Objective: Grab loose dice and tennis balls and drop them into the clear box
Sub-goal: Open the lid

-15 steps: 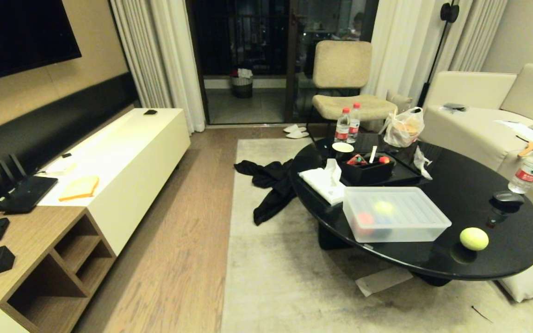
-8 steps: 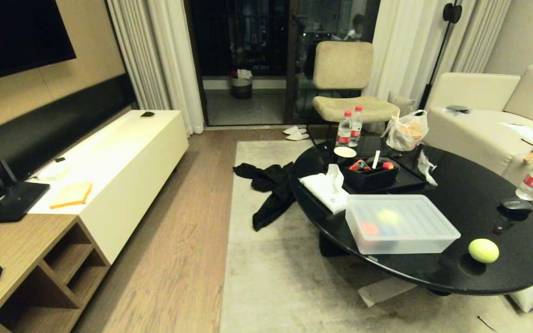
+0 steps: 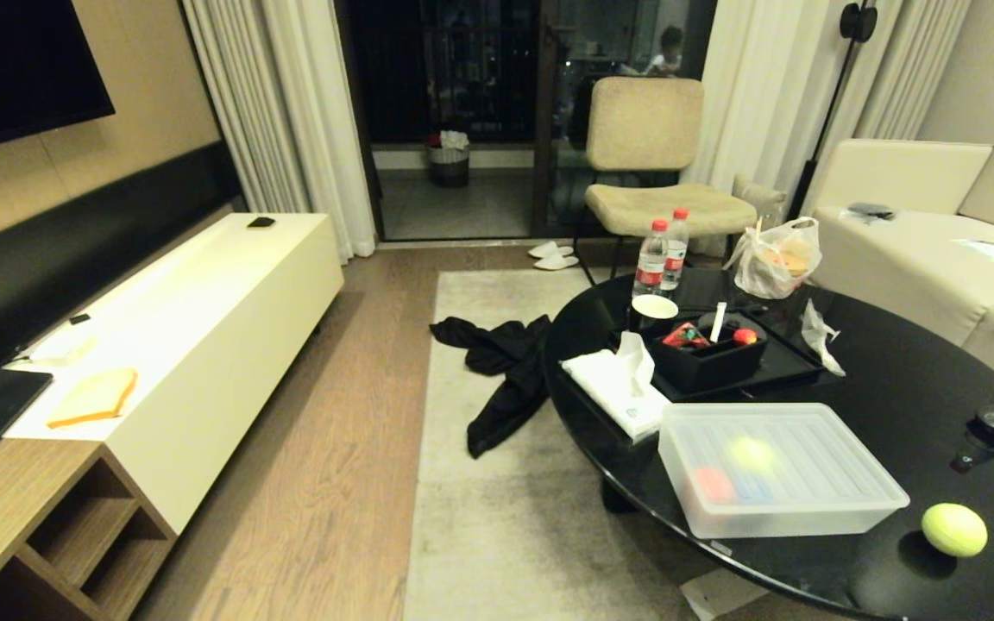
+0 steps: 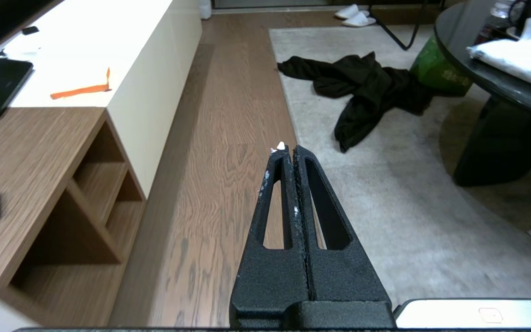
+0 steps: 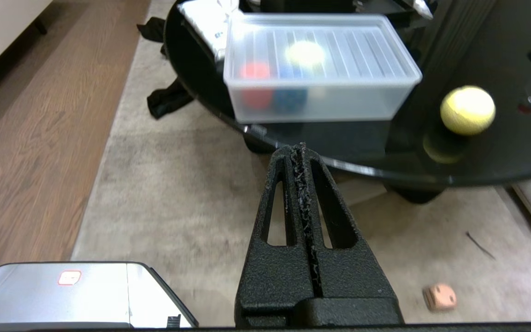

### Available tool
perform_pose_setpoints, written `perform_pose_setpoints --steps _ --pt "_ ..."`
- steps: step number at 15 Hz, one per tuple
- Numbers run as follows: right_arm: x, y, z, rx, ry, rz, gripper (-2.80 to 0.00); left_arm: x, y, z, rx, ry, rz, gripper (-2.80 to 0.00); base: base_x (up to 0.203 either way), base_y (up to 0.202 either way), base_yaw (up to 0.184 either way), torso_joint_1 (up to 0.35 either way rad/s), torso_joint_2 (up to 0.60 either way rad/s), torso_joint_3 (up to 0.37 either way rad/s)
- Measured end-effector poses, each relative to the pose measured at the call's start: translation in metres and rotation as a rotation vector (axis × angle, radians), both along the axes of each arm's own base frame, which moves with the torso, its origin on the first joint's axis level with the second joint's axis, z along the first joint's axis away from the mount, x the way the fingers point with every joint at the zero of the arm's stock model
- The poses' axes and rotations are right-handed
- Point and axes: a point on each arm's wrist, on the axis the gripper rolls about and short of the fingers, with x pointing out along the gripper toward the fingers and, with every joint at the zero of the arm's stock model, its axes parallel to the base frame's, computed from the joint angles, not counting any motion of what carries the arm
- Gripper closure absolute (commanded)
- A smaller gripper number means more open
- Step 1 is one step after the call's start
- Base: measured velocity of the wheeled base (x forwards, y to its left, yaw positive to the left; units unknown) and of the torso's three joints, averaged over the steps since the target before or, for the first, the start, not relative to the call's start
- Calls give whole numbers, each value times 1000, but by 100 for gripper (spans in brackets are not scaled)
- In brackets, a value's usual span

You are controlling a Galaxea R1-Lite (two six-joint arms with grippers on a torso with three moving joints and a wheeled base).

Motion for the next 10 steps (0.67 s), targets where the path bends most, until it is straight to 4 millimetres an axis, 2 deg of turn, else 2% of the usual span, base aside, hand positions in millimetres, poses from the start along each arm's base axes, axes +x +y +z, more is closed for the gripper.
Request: perform_pose_setpoints --steps 3,5,10 --pt "0 0 0 0 0 0 0 0 0 0 0 0 0 0 174 0 13 2 3 3" --pt "0 0 0 0 0 -1 0 0 0 0 0 0 0 0 188 0 -66 7 6 6" --pt "0 0 0 0 1 0 0 0 0 0 0 0 -1 0 0 0 0 0 0 0"
